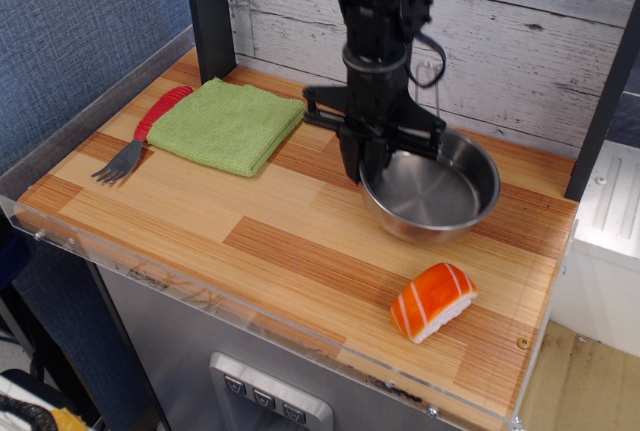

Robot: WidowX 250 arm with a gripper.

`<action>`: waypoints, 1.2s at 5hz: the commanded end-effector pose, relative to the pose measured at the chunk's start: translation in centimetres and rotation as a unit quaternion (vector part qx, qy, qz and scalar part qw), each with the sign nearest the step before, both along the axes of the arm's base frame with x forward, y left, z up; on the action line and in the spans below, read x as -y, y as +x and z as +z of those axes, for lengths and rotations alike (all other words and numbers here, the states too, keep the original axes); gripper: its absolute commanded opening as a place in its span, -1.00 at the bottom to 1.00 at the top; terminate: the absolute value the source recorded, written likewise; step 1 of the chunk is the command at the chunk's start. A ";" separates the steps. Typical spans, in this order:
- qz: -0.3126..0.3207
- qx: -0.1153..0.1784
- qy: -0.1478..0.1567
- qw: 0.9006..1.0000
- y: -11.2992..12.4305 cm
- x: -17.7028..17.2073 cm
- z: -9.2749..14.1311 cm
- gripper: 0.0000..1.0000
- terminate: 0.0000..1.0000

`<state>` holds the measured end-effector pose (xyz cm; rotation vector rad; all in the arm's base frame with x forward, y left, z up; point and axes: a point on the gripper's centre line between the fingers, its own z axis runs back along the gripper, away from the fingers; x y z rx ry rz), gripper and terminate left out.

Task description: Put silver pan on green cloth and toward lower table edge.

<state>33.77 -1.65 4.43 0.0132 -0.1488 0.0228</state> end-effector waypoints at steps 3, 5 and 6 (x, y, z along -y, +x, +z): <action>0.011 0.065 0.020 0.998 -2.8 -9.3 10.3 -1.00 -1.00; 0.001 0.063 0.045 0.997 -3.6 -13.3 9.9 -1.00 -1.00; 0.012 0.054 0.048 0.997 -3.9 -14.5 8.8 -1.00 -1.00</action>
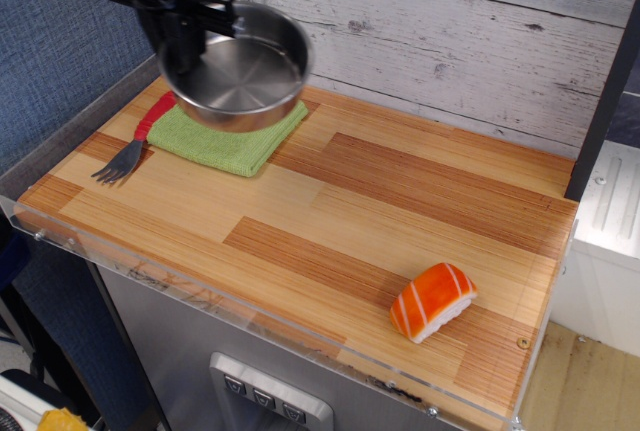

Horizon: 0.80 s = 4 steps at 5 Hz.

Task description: Put silver pan on green cloth and toward lower table edge.

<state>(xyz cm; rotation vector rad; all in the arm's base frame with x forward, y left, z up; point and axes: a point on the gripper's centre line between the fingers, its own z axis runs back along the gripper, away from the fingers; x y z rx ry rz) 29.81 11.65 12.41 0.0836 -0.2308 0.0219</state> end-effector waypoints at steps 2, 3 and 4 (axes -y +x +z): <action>0.007 -0.014 0.022 1.000 -1.1 -3.0 -2.5 -1.00 -1.00; 0.004 -0.031 0.024 0.999 -1.6 -3.5 -3.8 -1.00 -1.00; -0.003 -0.040 0.025 0.999 -1.8 -3.8 -5.1 -1.00 -1.00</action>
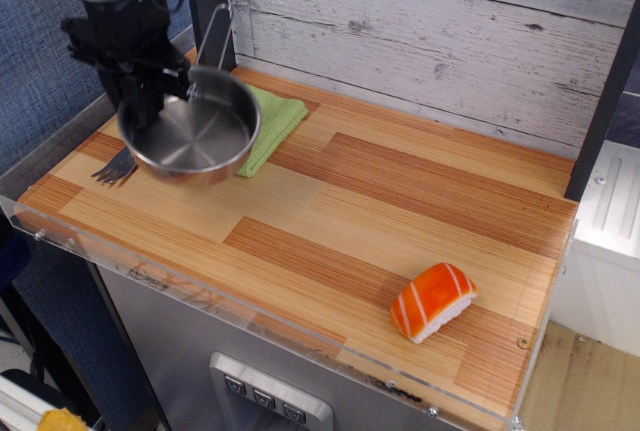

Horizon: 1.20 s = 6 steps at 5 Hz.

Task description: Put silver pan on green cloth and toward lower table edge.

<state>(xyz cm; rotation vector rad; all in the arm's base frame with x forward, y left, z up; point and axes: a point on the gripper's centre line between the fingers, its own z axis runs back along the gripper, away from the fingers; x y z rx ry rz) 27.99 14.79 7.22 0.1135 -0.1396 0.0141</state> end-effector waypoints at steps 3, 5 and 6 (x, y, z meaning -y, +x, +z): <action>-0.047 -0.016 -0.006 0.999 0.9 -0.5 -3.9 -1.00 -1.00; -0.054 -0.018 -0.008 0.998 1.1 -0.4 -4.3 -1.00 -1.00; -0.053 -0.021 -0.019 0.998 1.2 -0.3 -4.2 1.00 -1.00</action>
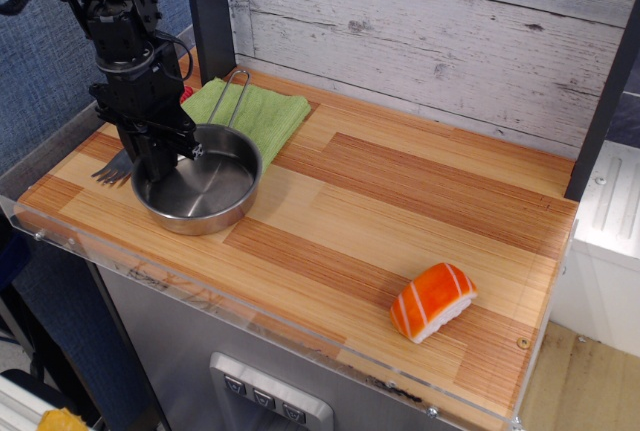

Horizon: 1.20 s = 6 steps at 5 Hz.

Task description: Put silver pan on green cloth and toward lower table edge.

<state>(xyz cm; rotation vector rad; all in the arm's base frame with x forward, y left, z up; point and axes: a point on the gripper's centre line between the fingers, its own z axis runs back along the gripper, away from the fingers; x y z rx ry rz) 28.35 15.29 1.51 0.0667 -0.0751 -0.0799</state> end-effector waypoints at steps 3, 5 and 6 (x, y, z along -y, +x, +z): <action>-0.023 0.023 -0.001 0.999 1.3 0.8 2.2 1.00 -1.00; -0.067 0.066 0.017 0.995 2.8 1.4 5.6 1.00 -1.00; -0.095 0.106 0.016 0.990 3.8 2.5 8.6 1.00 -1.00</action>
